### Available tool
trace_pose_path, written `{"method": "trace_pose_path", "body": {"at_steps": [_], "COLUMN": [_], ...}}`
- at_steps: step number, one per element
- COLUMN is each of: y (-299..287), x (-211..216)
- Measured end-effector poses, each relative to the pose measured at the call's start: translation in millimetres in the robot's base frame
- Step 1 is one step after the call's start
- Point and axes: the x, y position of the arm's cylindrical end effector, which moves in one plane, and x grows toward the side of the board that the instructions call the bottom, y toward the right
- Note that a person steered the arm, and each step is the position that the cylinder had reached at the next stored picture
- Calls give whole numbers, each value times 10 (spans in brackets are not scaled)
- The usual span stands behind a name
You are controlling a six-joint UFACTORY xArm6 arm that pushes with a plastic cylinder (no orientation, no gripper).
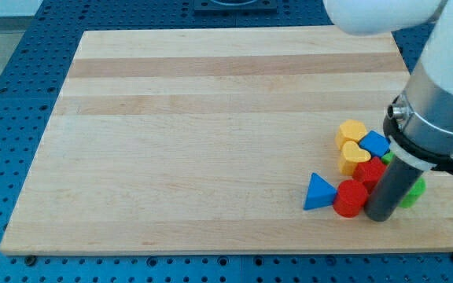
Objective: Slightly push the red circle to the left side of the red star
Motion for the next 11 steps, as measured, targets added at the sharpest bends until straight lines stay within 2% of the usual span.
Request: {"method": "trace_pose_path", "body": {"at_steps": [2, 4, 7, 11], "y": [-13, -222, -366, -377], "x": [76, 373, 112, -4]}}
